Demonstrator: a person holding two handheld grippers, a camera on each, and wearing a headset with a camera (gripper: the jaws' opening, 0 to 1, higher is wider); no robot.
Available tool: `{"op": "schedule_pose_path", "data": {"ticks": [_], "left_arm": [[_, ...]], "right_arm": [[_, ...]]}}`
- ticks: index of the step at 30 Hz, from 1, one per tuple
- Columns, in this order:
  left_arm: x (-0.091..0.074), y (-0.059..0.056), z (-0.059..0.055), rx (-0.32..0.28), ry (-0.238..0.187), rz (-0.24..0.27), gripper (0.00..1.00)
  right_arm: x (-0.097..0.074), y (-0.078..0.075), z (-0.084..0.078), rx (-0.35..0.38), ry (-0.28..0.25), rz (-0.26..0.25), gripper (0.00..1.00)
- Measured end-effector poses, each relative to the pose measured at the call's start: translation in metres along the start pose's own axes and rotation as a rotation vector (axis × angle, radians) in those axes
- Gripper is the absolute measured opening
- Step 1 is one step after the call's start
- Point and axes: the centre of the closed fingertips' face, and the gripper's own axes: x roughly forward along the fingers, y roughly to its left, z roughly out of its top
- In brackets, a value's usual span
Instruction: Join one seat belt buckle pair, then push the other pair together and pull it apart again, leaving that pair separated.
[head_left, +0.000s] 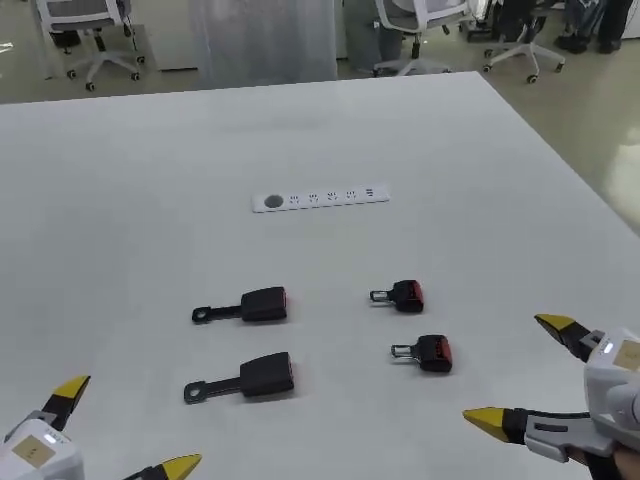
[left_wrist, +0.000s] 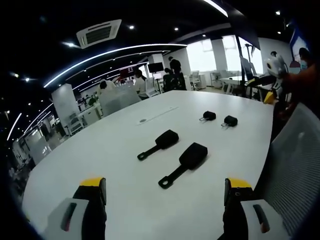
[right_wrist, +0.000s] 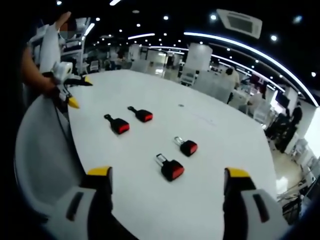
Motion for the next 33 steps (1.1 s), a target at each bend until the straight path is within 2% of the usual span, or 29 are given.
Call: {"op": "schedule_pose_path", "data": {"ticks": [7, 12, 16, 20, 24, 28, 33], "left_arm": [[0.000, 0.001, -0.001, -0.011, 0.007, 0.011, 1.00], [0.000, 0.000, -0.001, -0.008, 0.012, 0.012, 1.00], [0.000, 0.001, -0.003, -0.015, 0.022, 0.018, 1.00], [-0.001, 0.001, -0.003, -0.011, 0.021, 0.019, 1.00], [-0.001, 0.000, -0.001, 0.006, 0.013, 0.011, 1.00], [-0.001, 0.003, -0.003, -0.015, 0.017, 0.014, 1.00], [0.002, -0.008, -0.004, -0.015, 0.021, -0.038, 1.00]], "right_arm": [[0.002, 0.000, 0.004, 0.035, -0.018, 0.026, 0.96], [0.005, -0.004, 0.000, 0.019, 0.009, 0.025, 0.99], [0.003, -0.004, 0.002, 0.017, 0.033, 0.049, 1.00], [0.005, 0.000, 0.002, 0.017, 0.036, 0.084, 0.98], [0.010, 0.002, 0.000, 0.025, 0.029, 0.081, 0.96], [0.012, 0.004, 0.001, 0.004, 0.036, 0.078, 0.95], [0.013, 0.007, 0.006, -0.003, 0.030, 0.087, 0.95]]}}
